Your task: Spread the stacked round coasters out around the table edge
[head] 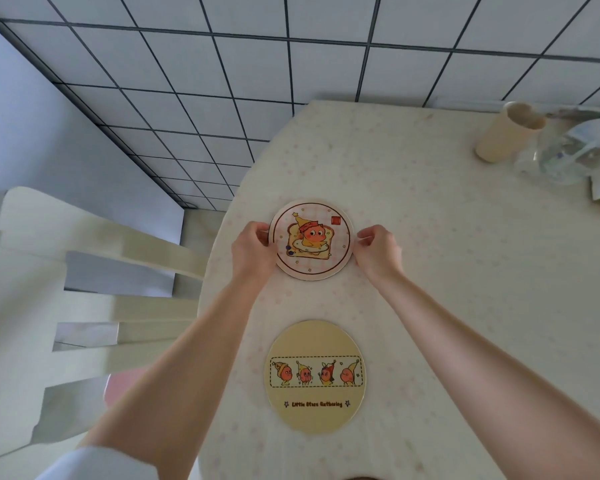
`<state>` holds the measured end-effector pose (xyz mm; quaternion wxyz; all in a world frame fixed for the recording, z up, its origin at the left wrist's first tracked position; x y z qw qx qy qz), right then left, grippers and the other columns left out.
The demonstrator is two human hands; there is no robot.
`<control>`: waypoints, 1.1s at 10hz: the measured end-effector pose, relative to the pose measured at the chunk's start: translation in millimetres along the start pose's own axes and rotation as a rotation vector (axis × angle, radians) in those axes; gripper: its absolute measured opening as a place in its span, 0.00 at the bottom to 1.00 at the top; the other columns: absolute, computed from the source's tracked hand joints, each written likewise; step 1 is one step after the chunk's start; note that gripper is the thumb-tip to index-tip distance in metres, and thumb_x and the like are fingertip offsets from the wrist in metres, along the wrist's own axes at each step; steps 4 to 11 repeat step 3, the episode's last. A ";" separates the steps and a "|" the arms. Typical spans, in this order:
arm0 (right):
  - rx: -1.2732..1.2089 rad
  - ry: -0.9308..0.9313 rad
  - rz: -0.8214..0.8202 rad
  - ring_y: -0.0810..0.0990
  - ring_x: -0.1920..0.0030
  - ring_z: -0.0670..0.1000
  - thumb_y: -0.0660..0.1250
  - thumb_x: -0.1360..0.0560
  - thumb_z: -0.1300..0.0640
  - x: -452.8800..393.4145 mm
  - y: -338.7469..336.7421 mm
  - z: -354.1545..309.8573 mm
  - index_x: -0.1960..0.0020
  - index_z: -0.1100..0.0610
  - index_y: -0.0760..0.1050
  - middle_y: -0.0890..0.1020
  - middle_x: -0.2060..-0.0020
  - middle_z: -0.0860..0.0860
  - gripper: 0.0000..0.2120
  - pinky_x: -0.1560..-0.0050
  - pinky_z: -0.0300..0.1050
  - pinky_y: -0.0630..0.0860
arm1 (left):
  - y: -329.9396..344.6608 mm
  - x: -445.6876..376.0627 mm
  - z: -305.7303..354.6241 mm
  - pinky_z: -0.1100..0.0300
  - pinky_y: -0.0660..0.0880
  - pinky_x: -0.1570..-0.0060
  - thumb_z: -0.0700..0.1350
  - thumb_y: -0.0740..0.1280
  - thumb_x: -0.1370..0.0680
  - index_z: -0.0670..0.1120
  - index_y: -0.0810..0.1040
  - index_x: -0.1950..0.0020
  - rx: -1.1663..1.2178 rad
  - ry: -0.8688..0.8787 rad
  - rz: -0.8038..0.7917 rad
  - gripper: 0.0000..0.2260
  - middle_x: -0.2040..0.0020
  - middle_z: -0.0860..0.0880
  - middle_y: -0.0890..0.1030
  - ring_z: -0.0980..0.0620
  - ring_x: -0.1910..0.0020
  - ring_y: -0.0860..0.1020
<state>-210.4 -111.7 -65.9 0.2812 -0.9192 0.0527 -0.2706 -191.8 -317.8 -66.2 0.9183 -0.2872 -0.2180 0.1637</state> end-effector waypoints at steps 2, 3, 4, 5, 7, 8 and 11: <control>-0.007 0.010 -0.029 0.79 0.44 0.59 0.56 0.27 0.63 25.3 -13.3 4.3 0.41 0.58 0.76 0.82 0.47 0.57 0.17 0.44 0.51 0.78 | -12.8 20.4 -7.4 0.61 0.71 0.57 0.40 0.66 0.26 0.46 0.78 0.43 -0.044 -0.024 -0.063 0.11 0.49 0.50 0.80 0.52 0.53 0.77; 0.015 0.007 -0.030 0.79 0.43 0.58 0.57 0.25 0.63 48.9 -21.6 11.4 0.39 0.58 0.76 0.82 0.45 0.56 0.17 0.42 0.50 0.77 | -22.1 43.4 -11.8 0.59 0.73 0.55 0.38 0.65 0.25 0.45 0.76 0.39 -0.097 -0.027 -0.085 0.15 0.45 0.48 0.80 0.52 0.51 0.76; 0.015 0.007 -0.030 0.79 0.43 0.58 0.57 0.25 0.63 48.9 -21.6 11.4 0.39 0.58 0.76 0.82 0.45 0.56 0.17 0.42 0.50 0.77 | -22.1 43.4 -11.8 0.59 0.73 0.55 0.38 0.65 0.25 0.45 0.76 0.39 -0.097 -0.027 -0.085 0.15 0.45 0.48 0.80 0.52 0.51 0.76; 0.015 0.007 -0.030 0.79 0.43 0.58 0.57 0.25 0.63 48.9 -21.6 11.4 0.39 0.58 0.76 0.82 0.45 0.56 0.17 0.42 0.50 0.77 | -22.1 43.4 -11.8 0.59 0.73 0.55 0.38 0.65 0.25 0.45 0.76 0.39 -0.097 -0.027 -0.085 0.15 0.45 0.48 0.80 0.52 0.51 0.76; 0.015 0.007 -0.030 0.79 0.43 0.58 0.57 0.25 0.63 48.9 -21.6 11.4 0.39 0.58 0.76 0.82 0.45 0.56 0.17 0.42 0.50 0.77 | -22.1 43.4 -11.8 0.59 0.73 0.55 0.38 0.65 0.25 0.45 0.76 0.39 -0.097 -0.027 -0.085 0.15 0.45 0.48 0.80 0.52 0.51 0.76; 0.015 0.007 -0.030 0.79 0.43 0.58 0.57 0.25 0.63 48.9 -21.6 11.4 0.39 0.58 0.76 0.82 0.45 0.56 0.17 0.42 0.50 0.77 | -22.1 43.4 -11.8 0.59 0.73 0.55 0.38 0.65 0.25 0.45 0.76 0.39 -0.097 -0.027 -0.085 0.15 0.45 0.48 0.80 0.52 0.51 0.76; 0.015 0.007 -0.030 0.79 0.43 0.58 0.57 0.25 0.63 48.9 -21.6 11.4 0.39 0.58 0.76 0.82 0.45 0.56 0.17 0.42 0.50 0.77 | -22.1 43.4 -11.8 0.59 0.73 0.55 0.38 0.65 0.25 0.45 0.76 0.39 -0.097 -0.027 -0.085 0.15 0.45 0.48 0.80 0.52 0.51 0.76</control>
Point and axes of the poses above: each hand's wrist, its own x-axis away from the middle knuckle, its own y-axis out of the palm, z = x × y, the point moved 1 cm from there along -x, towards the middle knuckle
